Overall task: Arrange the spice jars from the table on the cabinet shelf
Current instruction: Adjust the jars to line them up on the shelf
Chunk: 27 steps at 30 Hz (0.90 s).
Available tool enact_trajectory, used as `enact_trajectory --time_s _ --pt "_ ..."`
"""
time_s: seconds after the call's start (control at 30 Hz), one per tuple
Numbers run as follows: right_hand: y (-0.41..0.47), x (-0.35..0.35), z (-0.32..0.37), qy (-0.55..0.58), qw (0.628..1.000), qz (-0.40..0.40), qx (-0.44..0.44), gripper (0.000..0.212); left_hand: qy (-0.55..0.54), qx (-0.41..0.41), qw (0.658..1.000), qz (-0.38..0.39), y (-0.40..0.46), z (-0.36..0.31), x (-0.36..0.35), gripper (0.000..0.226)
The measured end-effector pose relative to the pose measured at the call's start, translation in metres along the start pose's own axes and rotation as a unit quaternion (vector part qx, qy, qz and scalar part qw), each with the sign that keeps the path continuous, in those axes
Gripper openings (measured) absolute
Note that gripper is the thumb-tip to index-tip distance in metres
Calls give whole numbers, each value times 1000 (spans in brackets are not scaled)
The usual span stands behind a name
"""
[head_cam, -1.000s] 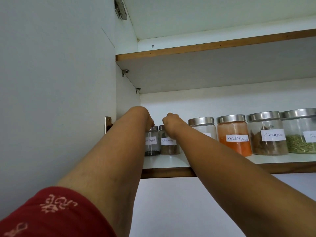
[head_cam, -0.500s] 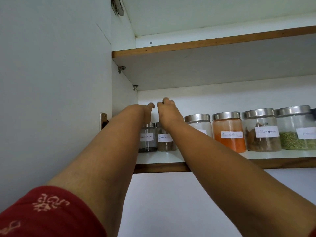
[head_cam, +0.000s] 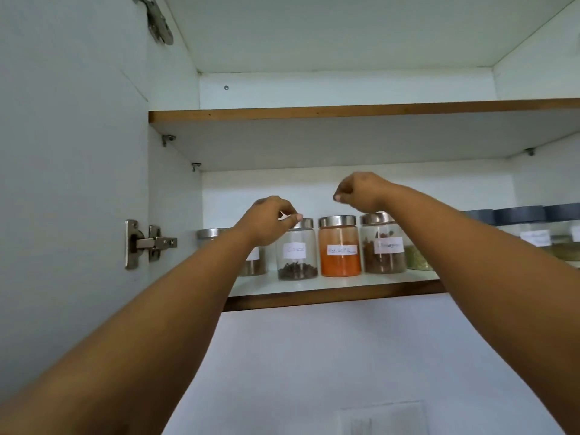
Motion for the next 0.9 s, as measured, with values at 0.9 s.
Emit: enact_trajectory --time_s 0.9 --pt "75 -103 9 -134 991 5 24 38 42 72 995 61 50 67 -56 23"
Point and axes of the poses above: each hand's wrist, its own y-axis towards the middle knuckle, its own x-axis out of the back of the hand, z = x × y, the point moved 5 cm from there along y, towards the middle knuckle, and after that the axes turned 14 degrees about -x, right-handed, at the moved point
